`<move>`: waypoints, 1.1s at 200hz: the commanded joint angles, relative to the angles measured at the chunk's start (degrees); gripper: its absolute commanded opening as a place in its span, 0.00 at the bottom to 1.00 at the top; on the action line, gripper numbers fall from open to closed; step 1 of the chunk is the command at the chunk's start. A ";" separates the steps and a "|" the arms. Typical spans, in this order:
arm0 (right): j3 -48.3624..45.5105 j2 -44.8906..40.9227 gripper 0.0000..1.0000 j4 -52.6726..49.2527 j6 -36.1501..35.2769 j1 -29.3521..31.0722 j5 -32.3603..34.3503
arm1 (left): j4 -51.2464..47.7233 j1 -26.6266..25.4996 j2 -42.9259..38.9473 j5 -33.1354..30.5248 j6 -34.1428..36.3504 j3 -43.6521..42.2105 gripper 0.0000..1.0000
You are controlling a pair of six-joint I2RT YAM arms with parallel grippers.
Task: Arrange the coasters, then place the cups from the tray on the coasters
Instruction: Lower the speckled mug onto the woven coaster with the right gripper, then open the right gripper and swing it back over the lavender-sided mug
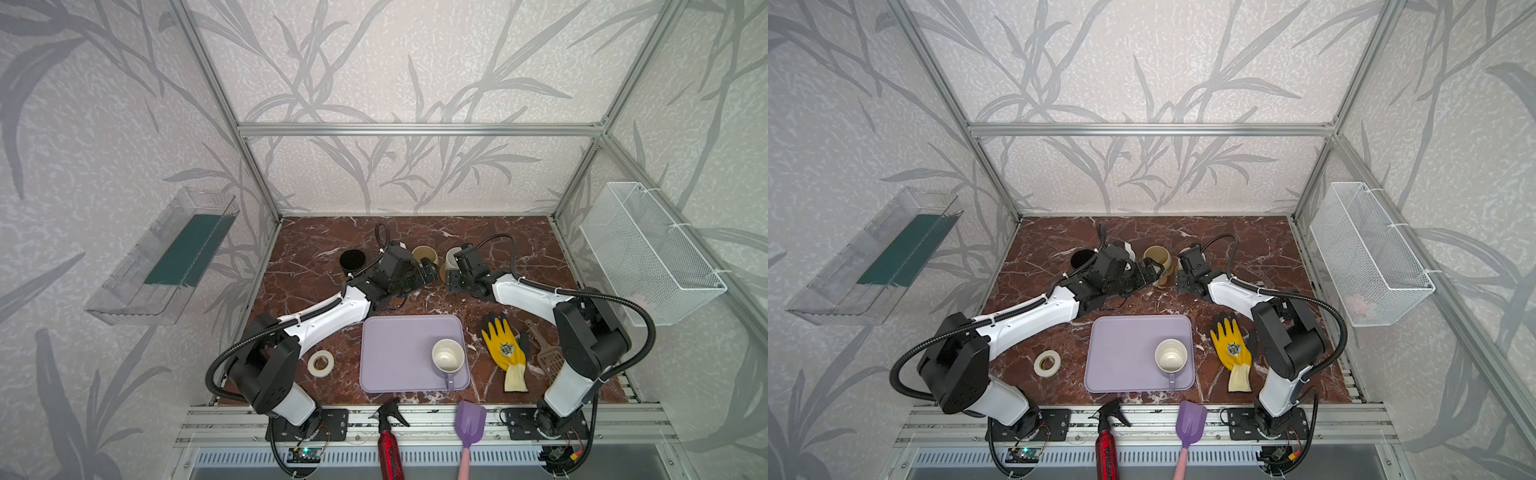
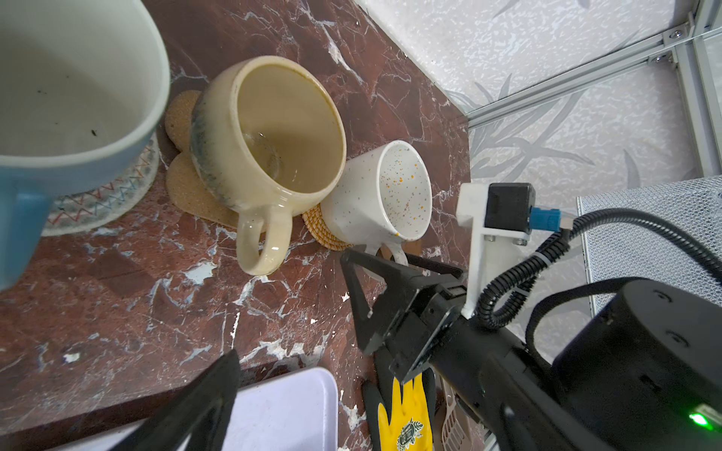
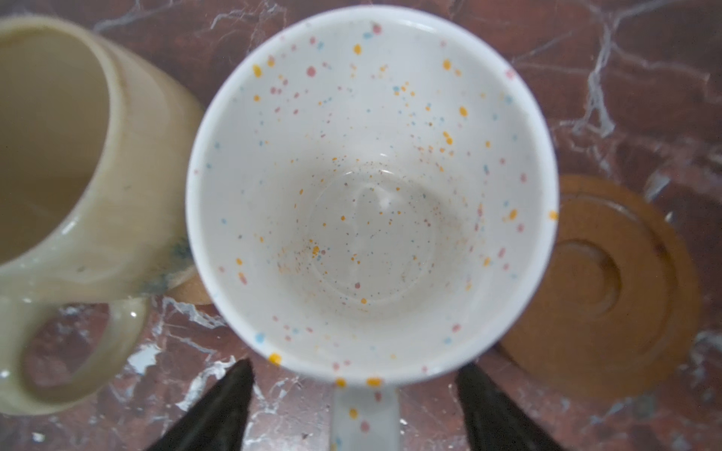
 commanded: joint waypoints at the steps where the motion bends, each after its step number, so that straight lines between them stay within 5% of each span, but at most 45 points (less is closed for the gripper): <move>1: -1.32 -5.09 0.99 -0.47 -0.31 0.21 0.02 | 0.73 0.24 -2.63 -1.42 -0.12 -0.96 0.99; 112: -13.65 -35.87 0.99 -6.64 -6.49 0.94 4.66 | -3.23 0.62 -14.23 -0.13 4.05 -5.07 0.99; 162: -14.67 -43.03 0.99 -15.09 -10.34 0.35 -15.91 | -7.91 0.78 -17.67 2.60 5.82 -6.64 1.00; 220: -19.33 -46.05 0.99 -25.27 -6.12 6.35 -15.94 | -17.65 0.72 -18.85 5.01 7.71 -6.53 0.99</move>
